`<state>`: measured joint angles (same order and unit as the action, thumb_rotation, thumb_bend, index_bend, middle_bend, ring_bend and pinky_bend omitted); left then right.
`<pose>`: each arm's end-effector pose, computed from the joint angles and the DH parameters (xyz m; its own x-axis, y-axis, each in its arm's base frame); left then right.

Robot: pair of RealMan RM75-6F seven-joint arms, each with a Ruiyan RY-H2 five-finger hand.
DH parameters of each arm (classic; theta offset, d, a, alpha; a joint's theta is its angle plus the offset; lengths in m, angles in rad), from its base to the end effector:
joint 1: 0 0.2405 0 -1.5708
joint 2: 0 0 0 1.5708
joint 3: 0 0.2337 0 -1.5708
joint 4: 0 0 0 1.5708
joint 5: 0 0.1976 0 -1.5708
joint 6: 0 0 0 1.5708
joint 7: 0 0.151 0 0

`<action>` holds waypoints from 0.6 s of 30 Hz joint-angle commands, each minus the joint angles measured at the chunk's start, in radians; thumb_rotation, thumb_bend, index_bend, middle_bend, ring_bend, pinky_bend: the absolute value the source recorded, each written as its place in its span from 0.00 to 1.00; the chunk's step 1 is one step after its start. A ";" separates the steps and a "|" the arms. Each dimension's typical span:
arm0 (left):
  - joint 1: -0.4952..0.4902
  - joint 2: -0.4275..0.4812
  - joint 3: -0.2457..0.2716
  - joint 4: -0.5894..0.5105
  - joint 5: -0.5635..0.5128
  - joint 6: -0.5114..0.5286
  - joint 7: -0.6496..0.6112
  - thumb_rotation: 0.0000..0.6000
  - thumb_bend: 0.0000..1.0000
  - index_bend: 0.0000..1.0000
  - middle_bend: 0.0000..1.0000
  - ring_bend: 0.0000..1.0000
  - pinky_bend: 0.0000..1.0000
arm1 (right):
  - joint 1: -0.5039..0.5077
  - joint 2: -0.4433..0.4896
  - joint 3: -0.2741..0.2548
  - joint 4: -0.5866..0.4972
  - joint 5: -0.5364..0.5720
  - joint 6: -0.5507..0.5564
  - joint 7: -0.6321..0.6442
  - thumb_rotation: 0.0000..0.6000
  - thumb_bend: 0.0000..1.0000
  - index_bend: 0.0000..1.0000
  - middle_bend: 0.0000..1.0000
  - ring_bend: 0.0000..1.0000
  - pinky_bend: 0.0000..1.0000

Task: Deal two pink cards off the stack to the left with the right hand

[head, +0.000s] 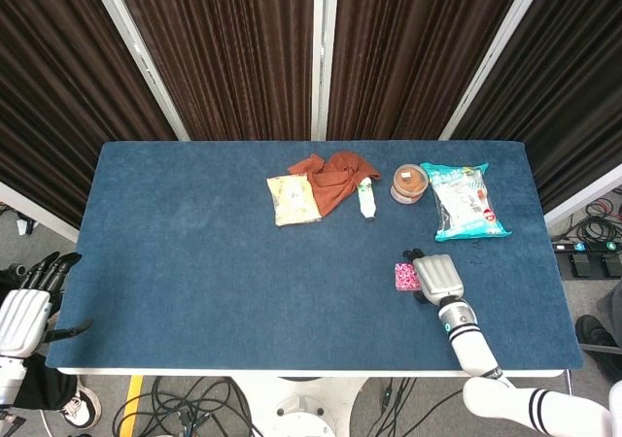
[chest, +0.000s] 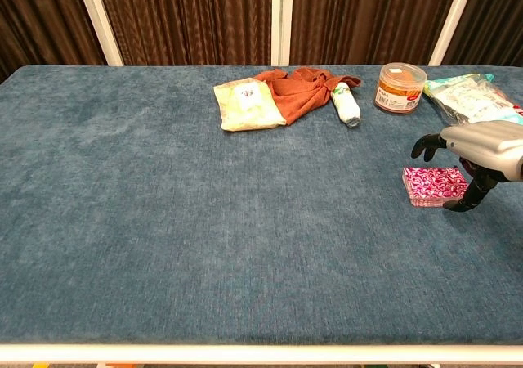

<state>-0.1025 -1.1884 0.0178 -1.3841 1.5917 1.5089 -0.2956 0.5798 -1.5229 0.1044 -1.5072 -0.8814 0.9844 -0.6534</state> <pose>-0.3099 0.1797 0.1492 0.2768 0.0549 0.9594 0.9576 -0.0986 -0.2706 -0.2189 -0.2930 -0.0072 0.5805 -0.4019 0.7082 -0.8069 -0.1671 0.5666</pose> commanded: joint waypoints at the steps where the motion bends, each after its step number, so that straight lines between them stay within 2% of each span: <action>1: -0.001 -0.001 0.000 0.002 0.000 -0.002 -0.001 1.00 0.02 0.09 0.10 0.00 0.13 | 0.003 -0.004 -0.004 0.004 0.003 0.004 -0.002 1.00 0.15 0.24 0.25 0.76 0.88; 18: 0.003 -0.003 0.000 0.007 -0.008 -0.008 0.005 1.00 0.02 0.09 0.10 0.00 0.13 | 0.021 -0.025 -0.022 0.021 0.022 0.023 -0.016 1.00 0.15 0.28 0.28 0.76 0.88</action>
<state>-0.0999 -1.1919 0.0179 -1.3773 1.5843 1.5012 -0.2907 0.6002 -1.5483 0.0821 -1.4861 -0.8591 1.0078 -0.6696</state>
